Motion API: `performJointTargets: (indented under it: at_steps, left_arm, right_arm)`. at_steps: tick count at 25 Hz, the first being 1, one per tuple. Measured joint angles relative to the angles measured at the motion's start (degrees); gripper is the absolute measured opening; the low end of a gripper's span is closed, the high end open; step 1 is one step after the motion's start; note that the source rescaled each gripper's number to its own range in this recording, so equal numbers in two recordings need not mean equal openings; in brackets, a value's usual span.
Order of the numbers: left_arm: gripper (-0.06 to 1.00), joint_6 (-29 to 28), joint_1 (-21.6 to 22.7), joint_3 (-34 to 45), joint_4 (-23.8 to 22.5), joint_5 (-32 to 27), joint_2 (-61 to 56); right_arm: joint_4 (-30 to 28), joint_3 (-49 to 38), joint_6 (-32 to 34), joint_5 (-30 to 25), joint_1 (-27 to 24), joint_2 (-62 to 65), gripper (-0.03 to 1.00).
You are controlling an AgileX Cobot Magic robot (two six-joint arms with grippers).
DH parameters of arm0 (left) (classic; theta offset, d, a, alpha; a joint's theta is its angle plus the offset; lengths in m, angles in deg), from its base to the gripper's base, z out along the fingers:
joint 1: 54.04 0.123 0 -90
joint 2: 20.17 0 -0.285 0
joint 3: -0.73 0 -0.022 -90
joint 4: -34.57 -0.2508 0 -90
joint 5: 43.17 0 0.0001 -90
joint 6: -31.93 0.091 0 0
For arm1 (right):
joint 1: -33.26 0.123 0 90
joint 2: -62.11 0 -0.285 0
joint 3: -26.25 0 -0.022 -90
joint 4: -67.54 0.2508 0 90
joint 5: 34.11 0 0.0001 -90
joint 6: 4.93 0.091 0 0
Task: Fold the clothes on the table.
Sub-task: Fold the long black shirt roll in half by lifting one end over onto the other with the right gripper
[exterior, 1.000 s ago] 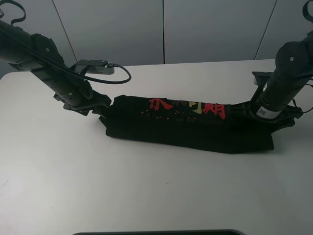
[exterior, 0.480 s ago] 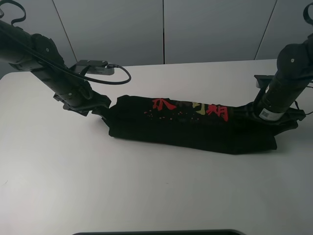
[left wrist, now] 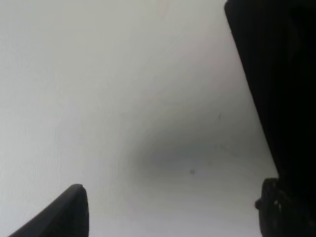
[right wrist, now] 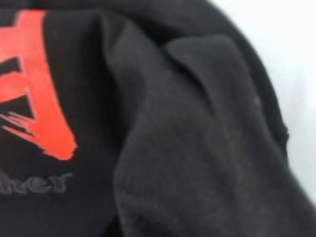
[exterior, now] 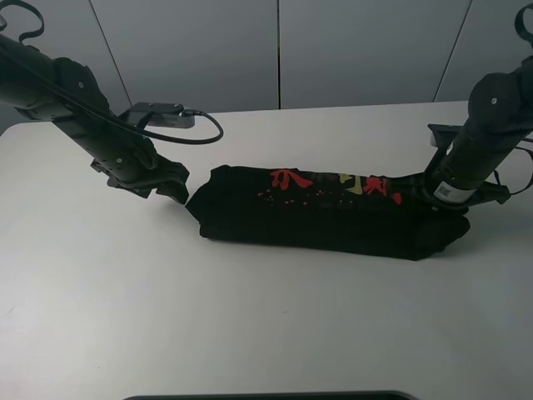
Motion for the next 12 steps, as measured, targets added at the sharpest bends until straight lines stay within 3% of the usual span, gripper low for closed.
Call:
performJointTargets:
  at_steps: [9,12]
  left_arm:
    - [0.93,0.0,0.0,0.0,-0.2,0.0,0.0]
    - [0.93,0.0,0.0,0.0,-0.2,-0.1,0.0]
  right_arm:
    - [-0.2,0.0,-0.1,-0.3,0.0,1.0,0.19]
    - [-2.7,0.0,-0.1,-3.8,-0.1,3.0,0.19]
